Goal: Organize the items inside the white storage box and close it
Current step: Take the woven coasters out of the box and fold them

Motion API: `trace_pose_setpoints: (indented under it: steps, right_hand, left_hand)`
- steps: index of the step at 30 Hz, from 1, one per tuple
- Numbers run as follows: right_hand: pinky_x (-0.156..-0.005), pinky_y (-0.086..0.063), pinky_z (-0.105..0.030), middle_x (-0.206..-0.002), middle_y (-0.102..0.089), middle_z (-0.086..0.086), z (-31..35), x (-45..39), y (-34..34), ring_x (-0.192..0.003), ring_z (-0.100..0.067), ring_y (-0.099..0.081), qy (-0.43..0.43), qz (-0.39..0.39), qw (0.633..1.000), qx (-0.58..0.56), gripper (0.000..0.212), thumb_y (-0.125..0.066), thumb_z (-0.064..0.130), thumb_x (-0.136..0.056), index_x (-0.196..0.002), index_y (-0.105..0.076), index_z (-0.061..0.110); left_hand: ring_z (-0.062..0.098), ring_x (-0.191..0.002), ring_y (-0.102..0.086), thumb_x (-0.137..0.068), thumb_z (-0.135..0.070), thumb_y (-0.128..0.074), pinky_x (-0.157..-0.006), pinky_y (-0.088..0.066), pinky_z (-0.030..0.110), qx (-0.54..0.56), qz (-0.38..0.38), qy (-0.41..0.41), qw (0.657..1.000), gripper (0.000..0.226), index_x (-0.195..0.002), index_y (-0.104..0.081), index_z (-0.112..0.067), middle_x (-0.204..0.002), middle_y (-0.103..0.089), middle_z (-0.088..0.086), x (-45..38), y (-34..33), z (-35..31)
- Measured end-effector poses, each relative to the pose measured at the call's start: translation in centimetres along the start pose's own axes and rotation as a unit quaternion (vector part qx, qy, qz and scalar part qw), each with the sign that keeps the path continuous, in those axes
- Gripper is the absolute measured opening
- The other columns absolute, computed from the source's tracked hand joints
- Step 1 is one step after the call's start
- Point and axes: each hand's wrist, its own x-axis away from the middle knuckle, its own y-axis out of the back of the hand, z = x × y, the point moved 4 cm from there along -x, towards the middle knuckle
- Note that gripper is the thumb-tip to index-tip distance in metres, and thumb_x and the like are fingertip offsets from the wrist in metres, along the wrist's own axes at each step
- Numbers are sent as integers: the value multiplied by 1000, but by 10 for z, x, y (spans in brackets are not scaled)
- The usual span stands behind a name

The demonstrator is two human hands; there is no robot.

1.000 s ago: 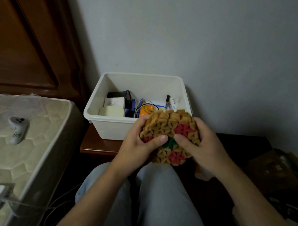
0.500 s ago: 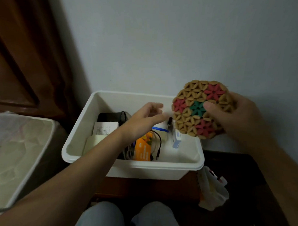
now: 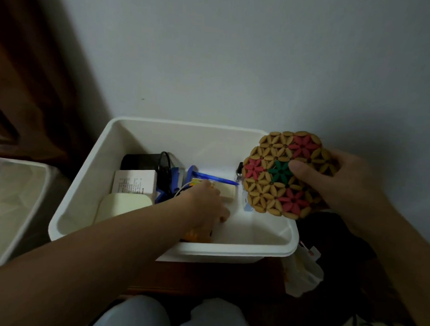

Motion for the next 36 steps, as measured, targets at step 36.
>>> trace_pose_setpoints:
  steps: [36]
  right_hand:
    - [-101,-45,-40,-130,-60,-12,-67,-7,-154,-122,-30,-55,-290,276,858,322,56,-63,41,-102,-148,-50,12]
  left_hand:
    - [21,-159,-12,-108,-38,-41,-124,-2,68,60,-22,116,991,45,-150,-53,-28,-164,-39,-2,65,-34,24]
